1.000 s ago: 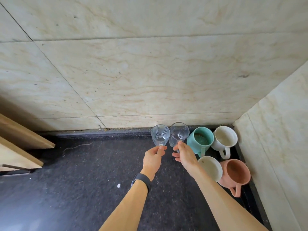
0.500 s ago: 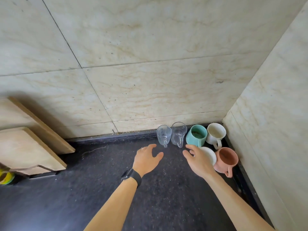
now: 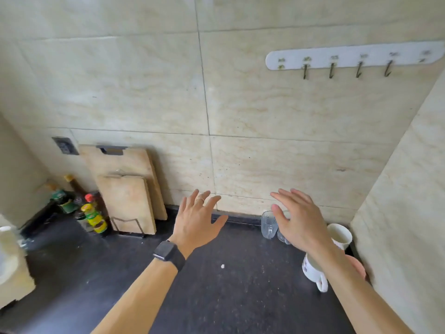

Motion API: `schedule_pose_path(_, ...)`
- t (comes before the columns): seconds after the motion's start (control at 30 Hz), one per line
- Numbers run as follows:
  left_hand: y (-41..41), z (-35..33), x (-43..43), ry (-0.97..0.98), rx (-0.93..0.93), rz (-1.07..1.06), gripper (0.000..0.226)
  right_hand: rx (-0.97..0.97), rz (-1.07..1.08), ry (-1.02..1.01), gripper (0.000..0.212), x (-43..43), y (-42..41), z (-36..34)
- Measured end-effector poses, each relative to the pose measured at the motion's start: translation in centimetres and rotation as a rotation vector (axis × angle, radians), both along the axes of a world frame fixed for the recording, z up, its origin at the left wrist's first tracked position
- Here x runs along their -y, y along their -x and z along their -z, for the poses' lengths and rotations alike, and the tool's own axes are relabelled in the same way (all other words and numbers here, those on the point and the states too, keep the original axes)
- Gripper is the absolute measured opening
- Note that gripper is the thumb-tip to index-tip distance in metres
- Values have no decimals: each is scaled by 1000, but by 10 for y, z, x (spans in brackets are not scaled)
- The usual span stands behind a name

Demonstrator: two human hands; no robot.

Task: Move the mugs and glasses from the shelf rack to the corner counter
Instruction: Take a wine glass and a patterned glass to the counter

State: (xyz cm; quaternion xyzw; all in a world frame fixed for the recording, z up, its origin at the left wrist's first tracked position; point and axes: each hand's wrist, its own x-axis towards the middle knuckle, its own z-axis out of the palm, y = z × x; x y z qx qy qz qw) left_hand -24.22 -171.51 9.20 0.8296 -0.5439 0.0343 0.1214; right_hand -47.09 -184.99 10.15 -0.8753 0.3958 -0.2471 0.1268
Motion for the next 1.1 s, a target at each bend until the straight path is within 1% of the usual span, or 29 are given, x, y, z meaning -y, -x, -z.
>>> schedule_pose_path(0.07, -3, -21, -26, 35, 15, -53, 59, 19, -53, 47, 36, -10, -13, -16)
schedule_pose_path(0.17, -5, -50, -90, 69, 62, -193, 58, 30, -192, 85, 37, -43, -39, -36)
schedule_pose_path(0.27, -3, -62, -164, 119, 127, -355, 55, 32, -348, 94, 39, -86, -71, -44)
schedule_pose_path(0.37, 8, -67, -250, 109, 165, -527, 54, 31, -538, 94, 39, -145, -103, -47)
schedule_pose_path(0.47, 23, -75, -344, 75, 181, -698, 53, 39, -743, 110, 38, -225, -133, -57)
schedule_pose_path(0.57, 42, -88, -438, 92, 215, -886, 49, 60, -934, 128, 40, -313, -155, -75)
schedule_pose_path(0.77, 109, -118, -609, 54, 265, -1211, 45, 121, -1244, 170, 36, -493, -169, -108)
schedule_pose_path(0.9, 151, -129, -721, 65, 253, -1387, 47, 166, -1399, 174, 38, -616, -165, -128)
schedule_pose_path(1.1, 200, -149, -882, 51, 287, -1540, 47, 196, -1559, 140, 40, -792, -154, -142)
